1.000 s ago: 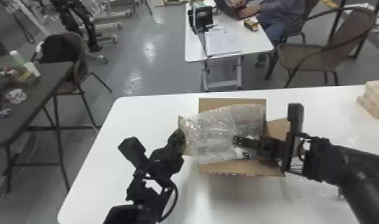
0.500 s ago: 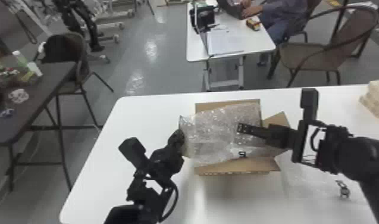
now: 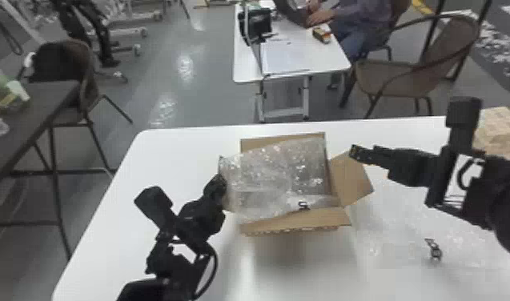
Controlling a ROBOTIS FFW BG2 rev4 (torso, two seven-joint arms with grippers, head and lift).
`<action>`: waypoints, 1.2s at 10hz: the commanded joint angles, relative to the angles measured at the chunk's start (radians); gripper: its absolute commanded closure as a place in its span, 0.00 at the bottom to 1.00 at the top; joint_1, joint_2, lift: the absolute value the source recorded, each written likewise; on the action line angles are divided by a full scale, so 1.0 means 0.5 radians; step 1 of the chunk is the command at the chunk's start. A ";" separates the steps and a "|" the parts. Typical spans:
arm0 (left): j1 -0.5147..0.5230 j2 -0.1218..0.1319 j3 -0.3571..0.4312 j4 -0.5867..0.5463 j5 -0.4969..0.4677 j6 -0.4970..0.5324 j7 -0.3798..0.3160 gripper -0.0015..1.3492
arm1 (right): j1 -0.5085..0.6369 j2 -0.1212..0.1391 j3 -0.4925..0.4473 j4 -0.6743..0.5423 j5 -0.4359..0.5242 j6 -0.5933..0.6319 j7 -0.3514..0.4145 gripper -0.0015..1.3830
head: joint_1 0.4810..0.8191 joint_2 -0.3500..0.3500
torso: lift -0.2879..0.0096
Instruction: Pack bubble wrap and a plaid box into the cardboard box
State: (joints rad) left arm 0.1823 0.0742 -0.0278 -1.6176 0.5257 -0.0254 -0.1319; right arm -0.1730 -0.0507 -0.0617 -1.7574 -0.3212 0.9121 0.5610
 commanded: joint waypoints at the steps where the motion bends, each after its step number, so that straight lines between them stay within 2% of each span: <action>1: 0.007 -0.001 0.003 0.002 0.007 -0.001 0.000 0.88 | 0.168 -0.034 -0.171 -0.247 0.185 -0.131 0.001 0.38 | 0.63 0.67 | 0.73; 2: 0.016 -0.001 0.006 0.002 0.013 -0.004 0.000 0.88 | 0.291 -0.034 -0.288 -0.415 0.326 -0.152 0.001 0.38 | 0.63 0.60 | 0.73; 3: 0.022 0.002 0.016 0.002 0.016 -0.007 0.000 0.88 | 0.414 -0.034 -0.377 -0.517 0.369 -0.275 0.001 0.38 | 0.63 0.56 | 0.73; 6: 0.037 0.002 0.034 0.005 0.029 -0.014 0.000 0.88 | 0.736 0.003 -0.638 -0.599 0.385 -0.606 0.007 0.38 | 0.63 0.42 | 0.73; 8: 0.046 -0.001 0.046 0.005 0.032 -0.014 0.000 0.88 | 0.846 0.009 -0.834 -0.572 0.446 -0.655 0.145 0.38 | 0.63 0.36 | 0.73; 9: 0.050 -0.001 0.049 0.005 0.032 -0.014 0.000 0.88 | 0.877 0.028 -0.932 -0.578 0.486 -0.686 0.185 0.38 | 0.63 0.32 | 0.73; 11: 0.046 -0.001 0.049 0.023 0.029 -0.014 0.000 0.88 | 0.880 0.098 -1.138 -0.550 0.642 -0.769 0.338 0.38 | 0.63 0.24 | 0.73; 12: 0.050 -0.001 0.049 0.032 0.029 -0.014 0.000 0.88 | 0.877 0.103 -1.223 -0.492 0.685 -0.891 0.381 0.38 | 0.63 0.22 | 0.73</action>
State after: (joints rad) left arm 0.2059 0.0737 -0.0030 -1.6040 0.5402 -0.0322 -0.1319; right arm 0.2661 -0.0026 -0.6487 -2.0175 0.0072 0.4974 0.7500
